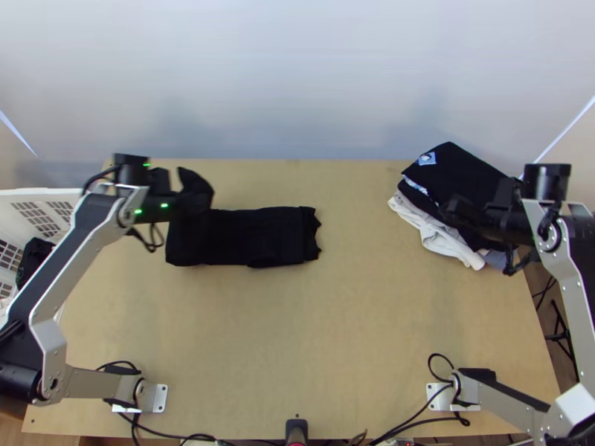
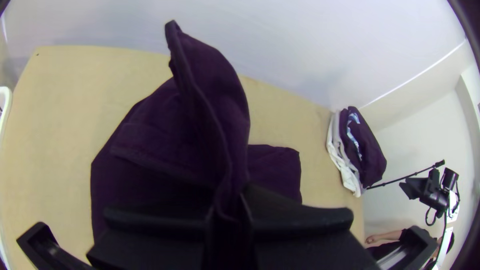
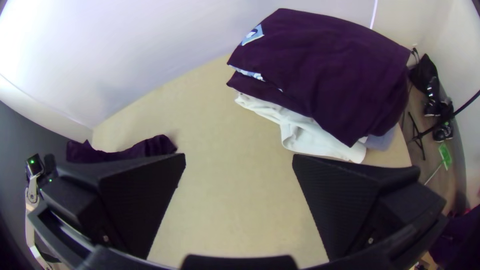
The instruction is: Fold the t-shirt
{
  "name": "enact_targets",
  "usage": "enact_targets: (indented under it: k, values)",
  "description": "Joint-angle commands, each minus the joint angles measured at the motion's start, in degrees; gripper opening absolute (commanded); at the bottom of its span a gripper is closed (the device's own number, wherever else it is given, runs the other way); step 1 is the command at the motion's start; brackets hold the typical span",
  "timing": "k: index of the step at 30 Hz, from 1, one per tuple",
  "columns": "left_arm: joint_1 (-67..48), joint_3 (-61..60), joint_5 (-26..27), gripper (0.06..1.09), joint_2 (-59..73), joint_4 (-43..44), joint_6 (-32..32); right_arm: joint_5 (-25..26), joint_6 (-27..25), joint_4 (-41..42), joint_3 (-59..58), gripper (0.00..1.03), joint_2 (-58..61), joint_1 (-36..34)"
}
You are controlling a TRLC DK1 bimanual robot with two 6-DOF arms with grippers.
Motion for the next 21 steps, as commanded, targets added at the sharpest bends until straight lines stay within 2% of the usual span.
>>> enact_targets:
  k: [1,10,21]
  values:
    - [-9.76,4.19,-1.75,0.09,5.19,1.53,-3.94,-0.91,-0.94,0.05,-5.02,0.99,-4.39,-3.56]
    - [-19.25,7.18,-4.47,0.09,12.83,4.08,-6.14,-1.18,-0.94,0.05,-8.54,0.99,-7.73,-5.23]
    - [-25.32,14.65,-6.23,0.1,22.24,4.78,-7.02,-1.53,-0.5,-0.04,-9.5,0.99,-9.75,-5.75]
